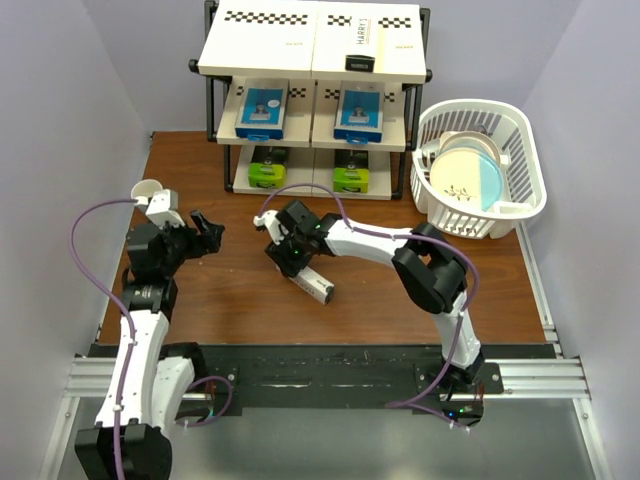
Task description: Place and organize the shaving razors onto the shelf
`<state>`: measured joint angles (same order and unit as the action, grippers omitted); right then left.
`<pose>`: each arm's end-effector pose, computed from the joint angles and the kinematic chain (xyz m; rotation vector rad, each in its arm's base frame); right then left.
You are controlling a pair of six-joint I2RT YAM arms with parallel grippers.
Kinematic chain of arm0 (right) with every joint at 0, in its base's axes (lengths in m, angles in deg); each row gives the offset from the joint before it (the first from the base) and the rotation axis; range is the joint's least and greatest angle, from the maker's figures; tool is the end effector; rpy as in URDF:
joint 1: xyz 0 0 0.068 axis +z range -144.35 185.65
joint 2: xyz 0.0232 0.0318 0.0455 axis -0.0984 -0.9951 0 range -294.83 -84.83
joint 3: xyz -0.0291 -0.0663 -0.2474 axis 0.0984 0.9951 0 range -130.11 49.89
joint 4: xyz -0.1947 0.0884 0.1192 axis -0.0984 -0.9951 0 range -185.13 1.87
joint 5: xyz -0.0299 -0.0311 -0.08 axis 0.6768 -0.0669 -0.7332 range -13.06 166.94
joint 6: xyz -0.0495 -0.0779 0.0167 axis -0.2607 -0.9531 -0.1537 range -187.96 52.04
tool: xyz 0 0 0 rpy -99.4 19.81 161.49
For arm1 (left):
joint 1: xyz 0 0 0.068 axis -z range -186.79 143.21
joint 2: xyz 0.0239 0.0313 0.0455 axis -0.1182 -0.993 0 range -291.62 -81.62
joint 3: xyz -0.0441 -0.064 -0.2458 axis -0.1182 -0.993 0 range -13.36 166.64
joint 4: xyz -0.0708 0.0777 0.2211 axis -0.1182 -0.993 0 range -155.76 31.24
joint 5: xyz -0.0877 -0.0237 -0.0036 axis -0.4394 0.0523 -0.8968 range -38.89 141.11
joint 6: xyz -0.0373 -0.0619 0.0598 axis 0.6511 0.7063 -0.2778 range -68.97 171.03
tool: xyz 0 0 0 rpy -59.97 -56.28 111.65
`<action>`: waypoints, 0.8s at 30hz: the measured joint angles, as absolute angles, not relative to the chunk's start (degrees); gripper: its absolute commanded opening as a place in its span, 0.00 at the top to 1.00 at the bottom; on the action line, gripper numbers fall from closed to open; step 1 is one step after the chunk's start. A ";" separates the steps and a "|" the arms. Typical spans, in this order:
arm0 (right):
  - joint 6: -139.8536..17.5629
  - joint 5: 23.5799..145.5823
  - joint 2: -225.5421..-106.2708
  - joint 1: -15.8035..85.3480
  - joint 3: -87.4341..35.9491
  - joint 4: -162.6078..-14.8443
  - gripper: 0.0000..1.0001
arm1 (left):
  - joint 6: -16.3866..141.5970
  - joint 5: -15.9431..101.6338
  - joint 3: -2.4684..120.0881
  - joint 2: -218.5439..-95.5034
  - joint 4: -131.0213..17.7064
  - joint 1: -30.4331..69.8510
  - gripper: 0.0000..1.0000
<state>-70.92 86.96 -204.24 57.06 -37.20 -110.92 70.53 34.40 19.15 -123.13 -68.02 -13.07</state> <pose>0.2728 0.3656 0.1301 -1.2533 2.2831 0.5438 0.2164 -0.0006 0.2534 -0.2258 1.8851 -0.4325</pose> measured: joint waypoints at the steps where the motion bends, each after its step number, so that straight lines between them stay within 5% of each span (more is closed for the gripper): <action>1: -70.44 87.03 -204.46 57.04 -37.26 -111.00 0.74 | 70.84 33.52 18.76 -123.29 -67.76 -13.16 0.21; 2: -70.33 87.11 -204.46 57.02 -37.35 -111.05 0.91 | 71.08 32.41 18.43 -123.51 -67.32 -13.23 0.21; 4: -68.82 87.49 -204.42 56.87 -37.53 -111.11 0.96 | 71.69 29.41 17.86 -124.29 -66.01 -13.40 0.19; 17: -47.25 102.59 -192.26 42.88 -44.87 -103.94 0.85 | 87.67 -4.75 14.37 -135.72 -37.02 -13.88 0.07; 24: -36.17 106.57 -189.53 42.31 -48.21 -91.73 0.81 | 99.43 -13.27 13.51 -142.54 -23.08 -10.58 0.04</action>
